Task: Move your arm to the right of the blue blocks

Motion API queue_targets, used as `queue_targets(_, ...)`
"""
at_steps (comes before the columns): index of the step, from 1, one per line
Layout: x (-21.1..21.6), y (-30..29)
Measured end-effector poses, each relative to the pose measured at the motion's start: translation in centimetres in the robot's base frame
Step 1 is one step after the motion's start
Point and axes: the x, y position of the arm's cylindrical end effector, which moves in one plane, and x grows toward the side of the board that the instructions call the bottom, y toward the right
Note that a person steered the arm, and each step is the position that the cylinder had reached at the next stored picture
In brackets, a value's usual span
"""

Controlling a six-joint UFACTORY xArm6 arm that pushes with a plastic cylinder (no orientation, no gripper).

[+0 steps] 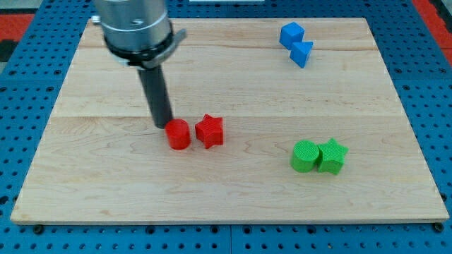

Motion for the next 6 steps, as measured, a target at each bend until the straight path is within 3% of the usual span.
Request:
queue_targets(4,-5.3,20.7)
queue_targets(6,-10.9,30.7)
